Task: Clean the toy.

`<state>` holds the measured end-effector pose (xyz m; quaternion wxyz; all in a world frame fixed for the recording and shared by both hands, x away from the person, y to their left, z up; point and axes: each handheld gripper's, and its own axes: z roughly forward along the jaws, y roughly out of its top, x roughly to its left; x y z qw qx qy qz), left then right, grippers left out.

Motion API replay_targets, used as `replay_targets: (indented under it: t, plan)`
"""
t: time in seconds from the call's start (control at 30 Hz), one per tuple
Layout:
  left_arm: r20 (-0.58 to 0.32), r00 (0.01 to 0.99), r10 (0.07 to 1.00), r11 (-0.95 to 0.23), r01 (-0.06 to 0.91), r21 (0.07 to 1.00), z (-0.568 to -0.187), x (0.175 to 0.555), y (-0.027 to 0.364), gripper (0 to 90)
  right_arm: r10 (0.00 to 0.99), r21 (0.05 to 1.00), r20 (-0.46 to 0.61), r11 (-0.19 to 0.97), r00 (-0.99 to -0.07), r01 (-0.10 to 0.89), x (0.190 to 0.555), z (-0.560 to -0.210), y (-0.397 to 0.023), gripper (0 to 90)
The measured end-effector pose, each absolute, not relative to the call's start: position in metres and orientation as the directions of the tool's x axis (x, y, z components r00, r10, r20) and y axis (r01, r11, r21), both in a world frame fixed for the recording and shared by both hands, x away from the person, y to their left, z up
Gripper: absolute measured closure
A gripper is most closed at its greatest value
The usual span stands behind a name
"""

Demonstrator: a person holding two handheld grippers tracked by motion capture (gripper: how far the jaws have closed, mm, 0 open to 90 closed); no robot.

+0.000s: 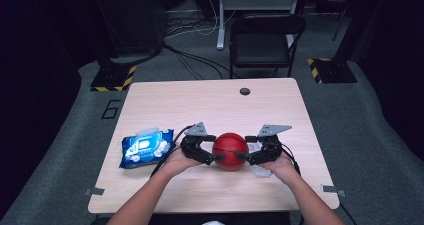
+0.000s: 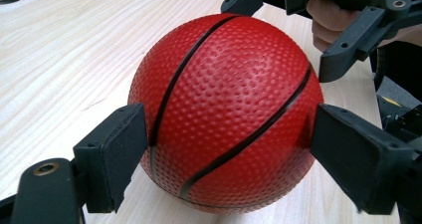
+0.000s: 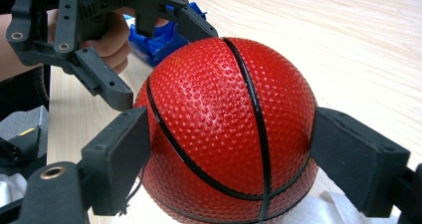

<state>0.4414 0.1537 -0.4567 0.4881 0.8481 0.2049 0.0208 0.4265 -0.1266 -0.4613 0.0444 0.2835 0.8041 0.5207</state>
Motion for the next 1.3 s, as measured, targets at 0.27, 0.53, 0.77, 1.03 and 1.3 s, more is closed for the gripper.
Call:
replay_targets:
  t: [0.27,0.53,0.77,1.03,1.3]
  plan:
    - [-0.157,0.912,0.378,-0.432,0.324,0.842,-0.452,0.442,0.158,16.8,0.492,0.875,0.168,0.325,-0.855,0.358,0.425,-0.459,-0.12,19.5]
    - [-0.155,0.907,0.393,-0.423,0.328,0.845,-0.446,0.446,0.159,15.1,0.479,0.864,0.144,0.366,-0.866,0.346,0.421,-0.462,-0.114,23.3]
    - [-0.169,0.907,0.385,-0.423,0.337,0.841,-0.448,0.448,0.163,14.7,0.443,0.821,0.204,0.409,-0.873,0.399,0.427,-0.484,-0.118,12.1]
    - [-0.17,0.913,0.372,-0.419,0.329,0.846,-0.451,0.448,0.167,14.1,0.431,0.814,0.146,0.459,-0.89,0.356,0.423,-0.5,-0.115,9.6]
    - [-0.193,0.915,0.355,-0.399,0.335,0.854,-0.456,0.45,0.172,12.4,0.41,0.804,0.17,0.468,-0.896,0.367,0.428,-0.51,-0.11,7.5]
